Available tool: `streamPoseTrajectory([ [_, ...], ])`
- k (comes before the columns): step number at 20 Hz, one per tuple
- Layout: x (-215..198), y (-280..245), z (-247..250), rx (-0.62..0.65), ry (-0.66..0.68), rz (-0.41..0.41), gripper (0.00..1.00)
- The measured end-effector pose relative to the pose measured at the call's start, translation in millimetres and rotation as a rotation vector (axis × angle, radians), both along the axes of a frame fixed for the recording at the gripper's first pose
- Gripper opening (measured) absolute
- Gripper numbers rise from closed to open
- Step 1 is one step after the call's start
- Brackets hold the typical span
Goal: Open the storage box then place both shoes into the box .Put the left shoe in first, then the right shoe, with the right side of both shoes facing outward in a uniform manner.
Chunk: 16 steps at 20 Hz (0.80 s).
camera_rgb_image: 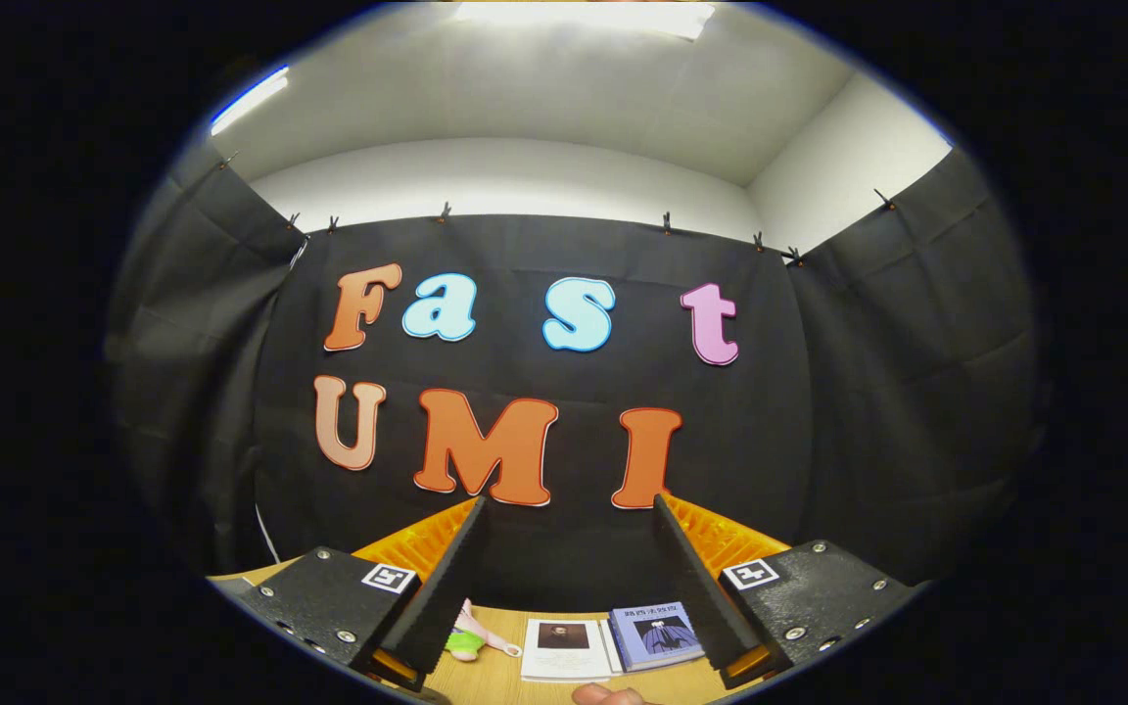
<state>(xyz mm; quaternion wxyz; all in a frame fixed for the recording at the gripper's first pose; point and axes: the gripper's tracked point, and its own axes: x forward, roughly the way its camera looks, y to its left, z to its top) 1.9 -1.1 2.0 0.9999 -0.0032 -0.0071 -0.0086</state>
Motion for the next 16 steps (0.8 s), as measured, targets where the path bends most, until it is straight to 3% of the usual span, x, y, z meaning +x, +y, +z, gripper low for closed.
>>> streamPoseTrajectory([
  [7, -2, 47, -28, 0.097, 0.107, 0.159, 0.98],
  [12, -8, 82, -83, 0.11, 0.284, 0.248, 0.98],
  [16, -23, 130, -131, 0.182, 0.463, 0.387, 0.99],
])
